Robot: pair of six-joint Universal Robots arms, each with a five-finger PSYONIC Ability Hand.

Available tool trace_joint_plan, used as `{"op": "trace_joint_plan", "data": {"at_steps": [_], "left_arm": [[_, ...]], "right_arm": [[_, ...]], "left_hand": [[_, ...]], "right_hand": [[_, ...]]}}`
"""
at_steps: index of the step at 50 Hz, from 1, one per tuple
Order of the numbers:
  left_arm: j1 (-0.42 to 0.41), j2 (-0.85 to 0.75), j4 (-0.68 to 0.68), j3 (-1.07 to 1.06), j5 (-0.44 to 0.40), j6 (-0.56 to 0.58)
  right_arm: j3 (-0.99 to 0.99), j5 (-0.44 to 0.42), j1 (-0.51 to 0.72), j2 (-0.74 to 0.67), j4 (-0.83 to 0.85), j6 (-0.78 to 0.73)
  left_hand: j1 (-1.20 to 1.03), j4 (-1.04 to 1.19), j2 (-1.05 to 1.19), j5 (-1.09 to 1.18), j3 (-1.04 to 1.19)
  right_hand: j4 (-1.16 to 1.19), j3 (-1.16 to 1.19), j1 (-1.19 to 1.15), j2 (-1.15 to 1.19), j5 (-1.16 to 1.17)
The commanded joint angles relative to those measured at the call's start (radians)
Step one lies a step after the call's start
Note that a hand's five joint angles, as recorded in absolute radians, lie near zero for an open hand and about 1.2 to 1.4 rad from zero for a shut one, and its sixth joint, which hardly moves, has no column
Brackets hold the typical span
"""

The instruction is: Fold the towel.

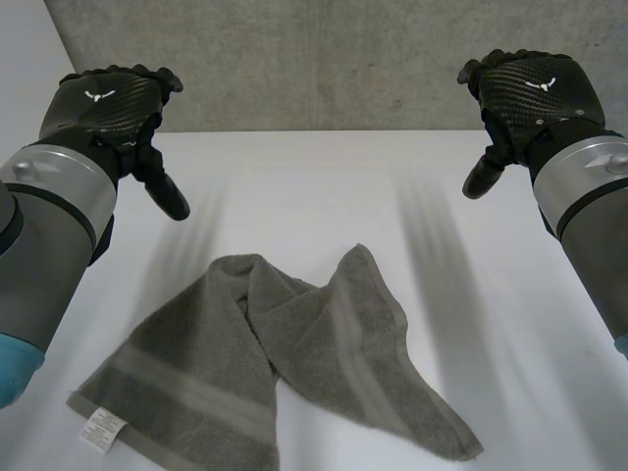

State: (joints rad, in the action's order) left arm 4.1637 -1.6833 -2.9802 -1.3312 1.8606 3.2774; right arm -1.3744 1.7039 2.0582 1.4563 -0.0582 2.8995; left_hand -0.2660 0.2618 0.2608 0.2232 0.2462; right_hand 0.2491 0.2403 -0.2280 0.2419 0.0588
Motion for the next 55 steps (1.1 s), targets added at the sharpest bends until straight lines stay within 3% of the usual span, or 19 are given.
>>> {"op": "trace_joint_plan", "data": {"at_steps": [1,11,14,16,19,21,23,32,37,43,48,55], "left_arm": [[0.004,0.005,-0.003,0.001,0.0,0.002],[0.003,0.028,0.0,-0.022,-0.005,0.008],[0.001,0.042,0.007,-0.059,-0.017,0.016],[-0.004,0.053,0.021,-0.089,-0.04,0.024],[-0.007,0.079,0.079,-0.164,-0.113,0.064],[-0.011,0.109,0.13,-0.258,-0.194,0.105],[-0.011,0.131,0.141,-0.31,-0.228,0.117],[-0.007,0.172,0.098,-0.571,-0.395,0.131],[-0.004,0.154,0.038,-0.661,-0.46,0.133],[-0.007,0.103,-0.083,-0.723,-0.48,0.131],[-0.034,0.044,-0.226,-0.772,-0.48,0.134],[-0.074,-0.005,-0.243,-0.775,-0.479,0.188]], "right_arm": [[-0.002,-0.001,-0.001,-0.001,0.001,-0.002],[0.005,-0.007,-0.001,-0.001,-0.003,-0.017],[0.009,-0.049,-0.001,0.001,-0.032,-0.069],[-0.003,-0.142,-0.006,-0.002,-0.136,-0.208],[-0.015,-0.191,-0.023,-0.004,-0.195,-0.269],[-0.081,-0.285,-0.059,0.003,-0.282,-0.331],[-0.122,-0.323,-0.07,0.003,-0.301,-0.344],[-0.403,-0.475,-0.076,0.018,-0.26,-0.411],[-0.538,-0.497,-0.075,0.018,-0.146,-0.457],[-0.626,-0.501,-0.075,0.006,-0.005,-0.451],[-0.65,-0.506,-0.067,-0.005,0.017,-0.447],[-0.657,-0.507,-0.064,-0.016,0.031,-0.437]], "left_hand": [[0.073,-0.069,-0.068,-0.205,-0.053],[0.079,-0.075,-0.074,-0.211,-0.059],[0.05,-0.045,-0.044,-0.181,-0.03],[0.041,-0.037,-0.036,-0.172,-0.021],[0.026,-0.022,-0.021,-0.158,-0.006],[0.029,-0.025,-0.024,-0.161,-0.009],[0.026,-0.022,-0.021,-0.158,-0.006],[-0.021,0.025,0.026,-0.111,0.041],[-0.018,0.022,0.023,-0.114,0.038],[-0.018,0.022,0.023,-0.114,0.038],[-0.024,0.028,0.029,-0.108,0.044],[-0.03,0.034,0.035,-0.102,0.05]], "right_hand": [[-0.075,-0.066,0.053,-0.067,-0.059],[-0.075,-0.066,0.053,-0.067,-0.059],[-0.075,-0.066,0.053,-0.067,-0.059],[-0.075,-0.066,0.053,-0.067,-0.059],[-0.075,-0.066,0.053,-0.067,-0.059],[-0.075,-0.066,0.053,-0.067,-0.059],[-0.059,-0.05,0.038,-0.052,-0.043],[-0.009,0.0,-0.013,-0.001,0.007],[-0.006,0.003,-0.015,0.002,0.01],[0.062,0.071,-0.083,0.069,0.078],[0.079,0.088,-0.101,0.087,0.095],[0.1,0.109,-0.121,0.107,0.116]]}}
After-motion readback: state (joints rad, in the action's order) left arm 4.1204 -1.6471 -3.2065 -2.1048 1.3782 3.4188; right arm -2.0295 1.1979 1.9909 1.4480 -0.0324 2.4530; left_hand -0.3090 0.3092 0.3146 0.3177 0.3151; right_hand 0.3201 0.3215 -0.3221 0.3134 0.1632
